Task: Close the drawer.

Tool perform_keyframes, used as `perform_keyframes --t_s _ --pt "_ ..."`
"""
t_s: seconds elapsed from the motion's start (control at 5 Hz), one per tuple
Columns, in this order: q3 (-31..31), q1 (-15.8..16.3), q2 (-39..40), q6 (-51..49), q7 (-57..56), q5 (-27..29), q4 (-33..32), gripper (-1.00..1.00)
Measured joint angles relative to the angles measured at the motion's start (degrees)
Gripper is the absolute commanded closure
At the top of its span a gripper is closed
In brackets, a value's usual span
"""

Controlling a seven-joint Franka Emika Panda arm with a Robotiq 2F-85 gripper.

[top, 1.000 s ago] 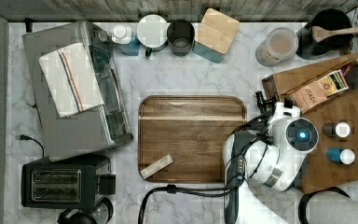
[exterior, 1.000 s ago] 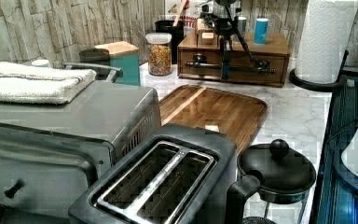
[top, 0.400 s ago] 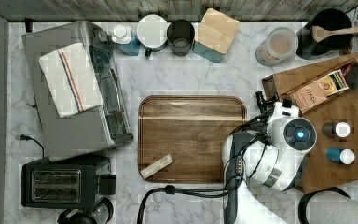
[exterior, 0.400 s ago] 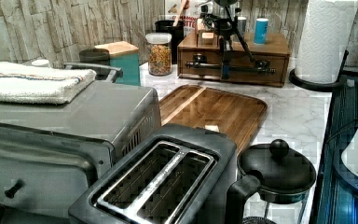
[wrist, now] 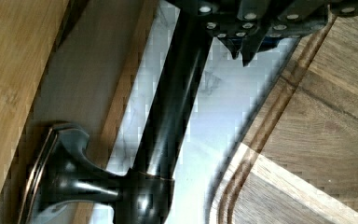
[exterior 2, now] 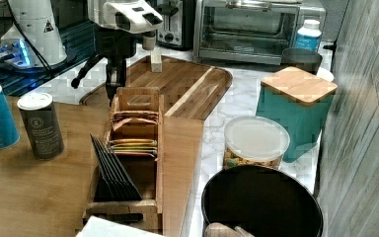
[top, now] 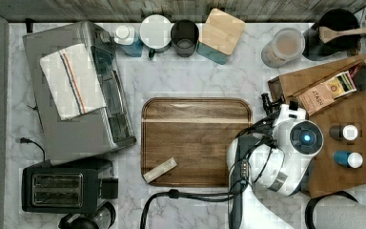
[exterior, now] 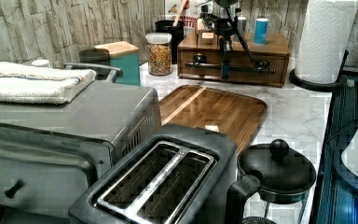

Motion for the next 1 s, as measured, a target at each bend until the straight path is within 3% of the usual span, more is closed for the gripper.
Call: perform_keyframes --t_s 1.0 --pt "-1.3 1.6 0.0 0.2 0.0 0.0 -0.1 1.00"
